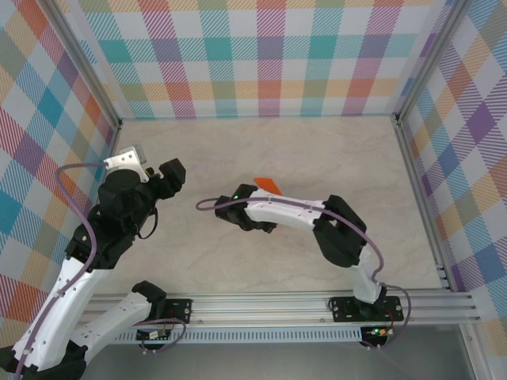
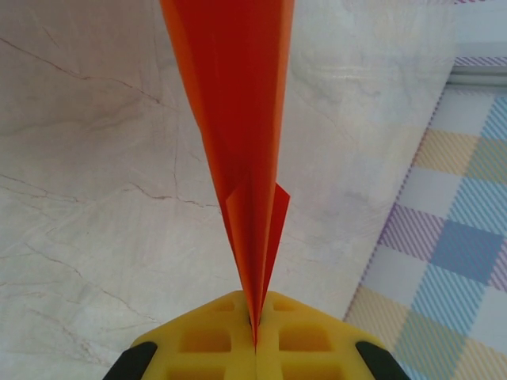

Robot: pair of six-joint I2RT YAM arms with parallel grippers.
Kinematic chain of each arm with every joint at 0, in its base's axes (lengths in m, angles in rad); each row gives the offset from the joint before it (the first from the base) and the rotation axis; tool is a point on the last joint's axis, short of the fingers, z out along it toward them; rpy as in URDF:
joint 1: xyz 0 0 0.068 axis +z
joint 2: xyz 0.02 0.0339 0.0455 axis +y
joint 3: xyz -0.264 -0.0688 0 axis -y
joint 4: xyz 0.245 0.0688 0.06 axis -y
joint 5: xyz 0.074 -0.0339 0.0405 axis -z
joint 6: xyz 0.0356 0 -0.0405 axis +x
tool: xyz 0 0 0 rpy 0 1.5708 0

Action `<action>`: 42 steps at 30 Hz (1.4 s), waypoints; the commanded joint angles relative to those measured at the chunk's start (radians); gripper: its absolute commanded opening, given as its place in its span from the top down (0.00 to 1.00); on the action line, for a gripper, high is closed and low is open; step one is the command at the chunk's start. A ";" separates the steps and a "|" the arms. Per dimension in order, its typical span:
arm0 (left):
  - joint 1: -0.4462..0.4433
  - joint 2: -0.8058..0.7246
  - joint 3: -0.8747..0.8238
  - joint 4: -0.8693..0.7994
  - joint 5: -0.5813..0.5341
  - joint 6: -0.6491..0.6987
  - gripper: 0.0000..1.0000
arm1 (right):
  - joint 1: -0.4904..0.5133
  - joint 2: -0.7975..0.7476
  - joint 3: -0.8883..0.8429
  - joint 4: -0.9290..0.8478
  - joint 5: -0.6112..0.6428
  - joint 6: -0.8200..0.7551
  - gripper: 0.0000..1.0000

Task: Fold a paper plane with a square sheet of paper (fold left side to right side)
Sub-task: Turn over the paper at the center of the table.

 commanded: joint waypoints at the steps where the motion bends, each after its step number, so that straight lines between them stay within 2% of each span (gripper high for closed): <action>1: 0.003 -0.005 -0.011 -0.014 -0.040 -0.003 0.20 | 0.021 0.098 0.048 -0.146 0.087 0.034 0.94; 8: 0.003 0.001 -0.015 -0.002 -0.024 -0.010 0.19 | 0.053 0.248 0.090 -0.190 0.072 0.070 0.90; 14: 0.003 0.020 -0.021 0.011 -0.011 -0.040 0.18 | 0.083 0.269 0.072 -0.140 -0.064 0.016 0.68; 17: 0.003 0.033 -0.028 0.017 -0.003 -0.057 0.15 | 0.095 0.214 0.039 -0.110 -0.153 -0.001 0.60; 20: 0.006 0.054 -0.030 0.007 -0.003 -0.075 0.14 | 0.104 0.110 -0.021 -0.039 -0.281 -0.026 0.48; 22: 0.016 0.063 -0.045 0.010 -0.001 -0.097 0.11 | 0.105 0.009 -0.072 0.008 -0.355 -0.031 0.32; 26: 0.050 0.077 -0.078 0.029 0.052 -0.141 0.10 | 0.104 -0.176 -0.153 0.076 -0.435 -0.042 0.11; 28: 0.073 0.097 -0.102 0.054 0.121 -0.168 0.09 | 0.096 -0.275 -0.192 0.115 -0.454 -0.049 0.01; 33: 0.087 0.226 -0.170 0.198 0.418 -0.212 0.12 | -0.039 -0.507 -0.328 0.315 -0.603 -0.081 0.00; 36: 0.081 0.319 -0.231 0.362 0.574 -0.244 0.17 | -0.169 -0.678 -0.470 0.550 -0.740 -0.094 0.00; 39: 0.051 0.412 -0.283 0.514 0.646 -0.284 0.20 | -0.333 -0.860 -0.665 0.865 -0.964 -0.058 0.00; 42: 0.005 0.522 -0.273 0.559 0.676 -0.271 0.21 | -0.446 -0.957 -0.777 1.023 -1.092 -0.025 0.00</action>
